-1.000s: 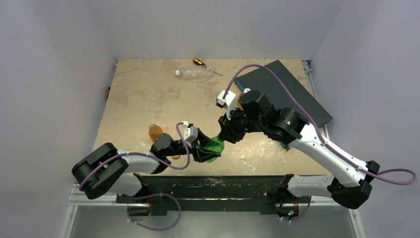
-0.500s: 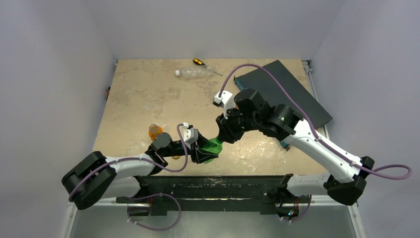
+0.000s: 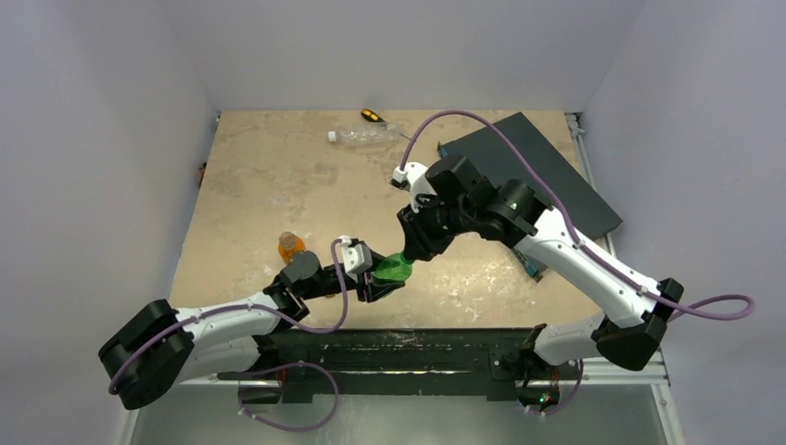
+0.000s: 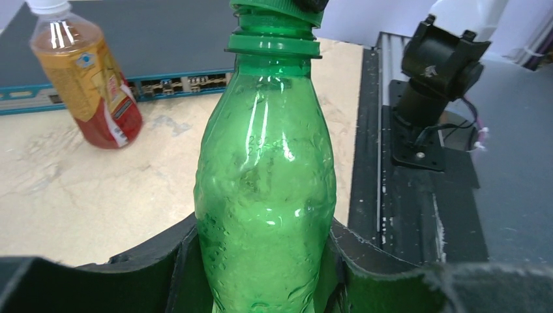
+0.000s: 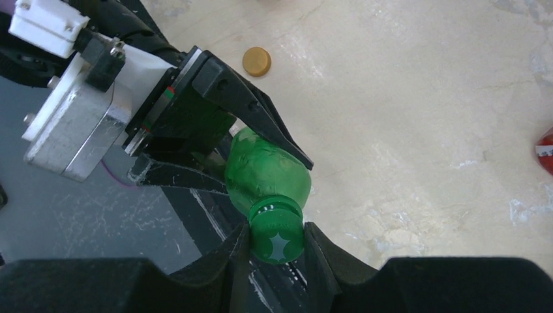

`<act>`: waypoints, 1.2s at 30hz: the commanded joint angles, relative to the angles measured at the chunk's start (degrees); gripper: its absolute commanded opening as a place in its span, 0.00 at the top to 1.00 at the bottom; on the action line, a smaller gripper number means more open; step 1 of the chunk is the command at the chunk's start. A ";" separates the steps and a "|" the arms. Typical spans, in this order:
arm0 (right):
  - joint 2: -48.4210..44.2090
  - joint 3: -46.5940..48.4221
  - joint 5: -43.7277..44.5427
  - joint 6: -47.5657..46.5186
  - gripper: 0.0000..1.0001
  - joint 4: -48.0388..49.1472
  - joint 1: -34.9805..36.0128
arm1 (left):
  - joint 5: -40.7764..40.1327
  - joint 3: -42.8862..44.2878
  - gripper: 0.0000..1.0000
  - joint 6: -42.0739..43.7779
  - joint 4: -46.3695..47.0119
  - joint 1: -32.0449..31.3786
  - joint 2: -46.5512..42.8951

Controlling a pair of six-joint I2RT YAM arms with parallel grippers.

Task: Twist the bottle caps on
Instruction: Screw the bottle cap onto the plastic bottle.

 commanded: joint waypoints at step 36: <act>3.09 5.60 -4.79 4.51 0.94 -1.27 6.69 | -1.70 4.78 1.00 -4.32 9.45 0.90 -5.09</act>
